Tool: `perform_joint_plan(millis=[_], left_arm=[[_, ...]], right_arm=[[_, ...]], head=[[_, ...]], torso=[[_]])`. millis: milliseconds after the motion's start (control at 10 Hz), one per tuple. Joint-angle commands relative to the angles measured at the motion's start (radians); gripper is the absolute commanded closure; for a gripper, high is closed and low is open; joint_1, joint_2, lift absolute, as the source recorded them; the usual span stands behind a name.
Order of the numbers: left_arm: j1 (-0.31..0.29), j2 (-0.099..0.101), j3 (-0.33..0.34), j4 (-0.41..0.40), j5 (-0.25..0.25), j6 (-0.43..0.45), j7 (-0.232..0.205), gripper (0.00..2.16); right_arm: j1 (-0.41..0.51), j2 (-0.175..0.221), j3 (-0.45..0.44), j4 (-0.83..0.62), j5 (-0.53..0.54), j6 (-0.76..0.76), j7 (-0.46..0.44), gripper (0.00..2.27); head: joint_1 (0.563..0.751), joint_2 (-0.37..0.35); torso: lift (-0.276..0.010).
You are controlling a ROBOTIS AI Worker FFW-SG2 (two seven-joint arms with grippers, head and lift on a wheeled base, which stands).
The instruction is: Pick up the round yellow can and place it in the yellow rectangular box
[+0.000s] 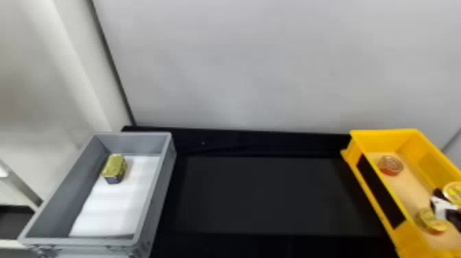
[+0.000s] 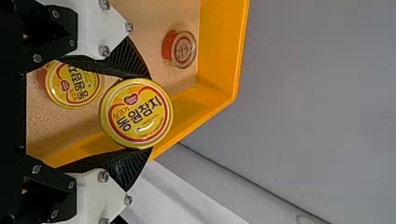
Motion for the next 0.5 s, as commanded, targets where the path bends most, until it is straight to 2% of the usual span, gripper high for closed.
perform_joint_plan(millis=[0,400], left_arm=[[-0.001,-0.003,-0.002,0.003,0.000,0.001,0.000,0.12],[0.000,-0.003,-0.001,0.001,0.000,0.001,0.000,0.13]], right_arm=[[-0.004,0.000,0.002,0.002,-0.005,0.004,0.001,0.42],[-0.002,-0.001,-0.001,0.001,-0.013,0.004,0.018,0.11]], head=[[0.694,0.014],[0.694,0.014]], torso=[[-0.090],[-0.090]])
